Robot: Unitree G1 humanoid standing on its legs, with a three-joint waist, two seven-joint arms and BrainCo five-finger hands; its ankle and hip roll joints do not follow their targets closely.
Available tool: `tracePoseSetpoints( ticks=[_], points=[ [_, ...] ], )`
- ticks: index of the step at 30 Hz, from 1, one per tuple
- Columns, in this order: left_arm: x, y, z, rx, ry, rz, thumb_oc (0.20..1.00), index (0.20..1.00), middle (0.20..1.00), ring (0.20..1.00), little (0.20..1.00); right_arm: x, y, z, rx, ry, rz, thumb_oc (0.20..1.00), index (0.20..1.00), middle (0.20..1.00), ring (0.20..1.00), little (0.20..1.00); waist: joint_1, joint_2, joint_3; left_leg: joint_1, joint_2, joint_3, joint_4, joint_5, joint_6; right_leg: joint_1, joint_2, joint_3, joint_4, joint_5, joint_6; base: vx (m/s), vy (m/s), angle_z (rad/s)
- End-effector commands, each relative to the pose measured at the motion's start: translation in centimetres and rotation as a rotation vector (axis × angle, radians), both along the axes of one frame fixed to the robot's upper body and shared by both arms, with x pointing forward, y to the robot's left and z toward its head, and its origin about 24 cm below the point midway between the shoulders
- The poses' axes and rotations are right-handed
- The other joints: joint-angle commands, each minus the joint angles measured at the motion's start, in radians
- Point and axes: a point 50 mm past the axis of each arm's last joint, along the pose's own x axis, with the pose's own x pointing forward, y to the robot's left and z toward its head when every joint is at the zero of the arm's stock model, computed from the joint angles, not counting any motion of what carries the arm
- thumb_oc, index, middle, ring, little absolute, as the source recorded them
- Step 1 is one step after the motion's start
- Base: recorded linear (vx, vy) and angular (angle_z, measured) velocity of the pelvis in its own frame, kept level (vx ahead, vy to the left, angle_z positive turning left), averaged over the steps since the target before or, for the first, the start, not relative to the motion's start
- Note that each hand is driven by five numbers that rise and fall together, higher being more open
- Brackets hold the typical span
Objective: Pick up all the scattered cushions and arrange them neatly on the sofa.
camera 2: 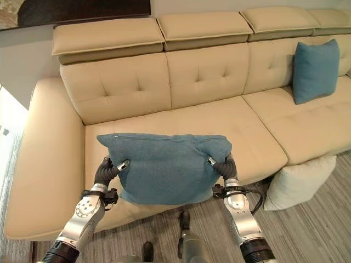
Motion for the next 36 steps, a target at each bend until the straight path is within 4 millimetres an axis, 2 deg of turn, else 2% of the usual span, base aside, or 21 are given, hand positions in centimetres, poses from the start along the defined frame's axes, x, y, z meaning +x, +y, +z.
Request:
tracePoseSetpoints(
  ticks=[1, 3, 5, 6, 7, 8, 9, 10, 13, 18, 20, 22, 24, 26, 29, 33, 36],
  points=[
    [1.9, -1.1, 5.1, -0.065, -0.259, -0.059, 0.200, 0.200, 0.200, 0.200, 0.200, 1.1, -0.7, 4.5, -0.017, -0.228, 0.010, 0.200, 0.200, 0.200, 0.200, 0.200, -0.021, -0.053, -0.037, -0.126, -0.025, 0.003, 0.322, -0.055, -0.044, 0.105, -0.020, 0.013, 0.012, -0.085, 0.064, 0.03, -0.180, 0.36],
    [2.2, -1.5, 5.3, -0.081, -0.266, -0.067, 0.200, 0.200, 0.200, 0.200, 0.200, 1.1, -1.2, 5.0, -0.021, -0.245, -0.003, 0.200, 0.200, 0.200, 0.200, 0.200, -0.016, -0.070, -0.021, -0.230, -0.013, 0.024, 0.435, -0.042, -0.042, 0.137, -0.021, -0.013, 0.004, -0.113, 0.040, 0.05, -0.150, 0.61],
    [2.2, -1.6, 5.3, -0.082, -0.263, -0.073, 0.200, 0.200, 0.200, 0.200, 0.200, 1.1, -1.3, 5.0, -0.023, -0.243, -0.003, 0.200, 0.200, 0.200, 0.200, 0.200, -0.013, -0.072, -0.023, -0.247, -0.015, 0.025, 0.414, -0.053, -0.035, 0.146, -0.022, -0.020, 0.001, -0.122, 0.040, 0.10, -0.042, 0.46],
    [2.2, -1.7, 5.2, -0.074, -0.255, -0.080, 0.200, 0.200, 0.200, 0.200, 0.200, 1.0, -1.6, 4.9, -0.026, -0.242, -0.011, 0.200, 0.200, 0.200, 0.200, 0.200, -0.004, -0.077, -0.027, -0.271, -0.020, 0.022, 0.344, -0.052, -0.029, 0.164, -0.024, -0.028, -0.008, -0.129, 0.045, 0.10, 0.003, 0.34],
    [2.2, -1.7, 5.2, -0.074, -0.254, -0.081, 0.200, 0.200, 0.200, 0.200, 0.200, 1.0, -1.6, 4.9, -0.026, -0.241, -0.011, 0.200, 0.200, 0.200, 0.200, 0.200, -0.005, -0.079, -0.027, -0.268, -0.022, 0.022, 0.339, -0.049, -0.029, 0.166, -0.026, -0.028, -0.010, -0.129, 0.045, 0.19, 0.046, 0.24],
    [2.2, -1.8, 5.0, -0.060, -0.244, -0.084, 0.200, 0.200, 0.200, 0.200, 0.200, 0.9, -1.8, 4.7, -0.025, -0.233, -0.031, 0.200, 0.200, 0.200, 0.200, 0.200, 0.004, -0.068, -0.026, -0.297, 0.000, 0.030, 0.235, 0.028, -0.039, 0.187, -0.013, -0.042, -0.014, -0.149, 0.046, 0.22, 0.108, 0.09],
    [1.9, -1.7, 4.8, -0.058, -0.240, -0.078, 0.200, 0.200, 0.200, 0.200, 0.200, 0.7, -1.8, 4.6, -0.018, -0.229, -0.033, 0.200, 0.200, 0.200, 0.200, 0.200, 0.005, -0.054, -0.035, -0.251, 0.017, 0.036, 0.139, 0.056, -0.039, 0.194, -0.004, -0.047, 0.000, -0.181, 0.049, 0.27, 0.210, -0.02],
    [2.0, -1.9, 5.0, -0.061, -0.246, -0.086, 0.200, 0.200, 0.200, 0.200, 0.200, 0.7, -1.5, 4.7, -0.010, -0.238, -0.025, 0.200, 0.200, 0.200, 0.200, 0.200, 0.000, -0.054, -0.039, -0.235, 0.004, 0.021, 0.124, 0.057, -0.037, 0.187, -0.012, -0.043, 0.024, -0.178, 0.054, 0.21, 0.226, -0.01],
    [1.9, -1.8, 5.2, -0.055, -0.258, -0.089, 0.200, 0.200, 0.200, 0.200, 0.200, 0.9, -1.0, 4.9, -0.009, -0.251, -0.012, 0.200, 0.200, 0.200, 0.200, 0.200, 0.005, -0.055, -0.052, -0.195, -0.012, 0.032, 0.083, 0.044, -0.022, 0.179, -0.028, -0.036, 0.051, -0.171, 0.071, 0.09, 0.151, -0.13],
    [1.8, -1.0, 5.5, -0.031, -0.268, -0.074, 0.200, 0.200, 0.200, 0.200, 0.200, 1.3, -0.3, 5.1, -0.007, -0.257, 0.009, 0.200, 0.200, 0.200, 0.200, 0.200, 0.022, -0.051, -0.054, -0.142, -0.012, 0.055, 0.041, 0.042, 0.000, 0.150, -0.054, -0.033, 0.139, -0.162, 0.100, 0.05, 0.108, -0.26],
    [1.9, -0.4, 5.9, -0.020, -0.288, -0.057, 0.200, 0.200, 0.200, 0.200, 0.200, 1.5, 0.2, 5.3, 0.003, -0.263, 0.022, 0.200, 0.200, 0.200, 0.200, 0.200, 0.022, -0.047, -0.049, -0.119, -0.009, 0.054, 0.019, 0.038, 0.009, 0.108, -0.052, -0.004, 0.189, -0.138, 0.118, 0.05, 0.032, -0.01],
    [1.9, -0.3, 6.0, -0.021, -0.292, -0.053, 0.200, 0.200, 0.200, 0.200, 0.200, 1.5, 0.2, 5.3, 0.001, -0.265, 0.024, 0.200, 0.200, 0.200, 0.200, 0.200, 0.021, -0.046, -0.049, -0.111, -0.011, 0.051, 0.012, 0.037, 0.009, 0.102, -0.049, 0.009, 0.171, -0.142, 0.114, 0.06, -0.005, 0.00],
    [2.2, -0.2, 6.4, -0.029, -0.311, -0.028, 0.200, 0.200, 0.200, 0.200, 0.200, 1.9, 0.3, 5.8, -0.014, -0.285, 0.021, 0.200, 0.200, 0.200, 0.200, 0.200, 0.015, -0.042, -0.040, -0.099, -0.012, 0.042, 0.008, 0.031, 0.006, 0.061, -0.058, 0.027, 0.099, -0.117, 0.114, 0.07, -0.042, 0.09],
    [2.3, -0.2, 6.6, -0.026, -0.322, -0.029, 0.200, 0.200, 0.200, 0.200, 0.200, 2.0, 0.2, 5.7, -0.022, -0.277, 0.020, 0.200, 0.200, 0.200, 0.200, 0.200, 0.010, -0.052, -0.041, -0.097, -0.024, 0.030, 0.022, 0.018, 0.005, 0.079, -0.058, 0.050, 0.052, -0.108, 0.114, 0.08, -0.056, 0.08],
    [2.4, 0.1, 7.2, -0.022, -0.353, -0.005, 0.200, 0.200, 0.200, 0.200, 0.200, 2.4, 0.1, 6.4, -0.049, -0.297, 0.029, 0.200, 0.200, 0.200, 0.200, 0.200, 0.021, -0.055, -0.069, -0.077, -0.015, 0.025, -0.002, 0.016, -0.007, 0.133, -0.056, 0.025, -0.024, -0.091, 0.109, 0.17, -0.132, 0.29],
    [3.0, 0.0, 7.8, -0.028, -0.372, 0.012, 0.200, 0.200, 0.200, 0.200, 0.200, 2.9, 0.1, 7.2, -0.066, -0.319, 0.035, 0.200, 0.200, 0.200, 0.200, 0.200, 0.020, -0.052, -0.075, -0.063, -0.006, 0.011, -0.018, 0.018, -0.016, 0.156, -0.048, 0.009, -0.043, -0.101, 0.097, 0.11, -0.077, 0.16],
    [4.1, -0.3, 8.8, -0.032, -0.403, 0.034, 0.200, 0.200, 0.200, 0.200, 0.200, 3.9, 0.7, 8.5, -0.067, -0.363, 0.046, 0.200, 0.200, 0.200, 0.200, 0.200, 0.023, -0.050, -0.071, -0.057, 0.003, 0.003, -0.030, 0.022, -0.024, 0.167, -0.041, -0.009, -0.048, -0.115, 0.086, 0.07, -0.059, 0.12]
  ],
)
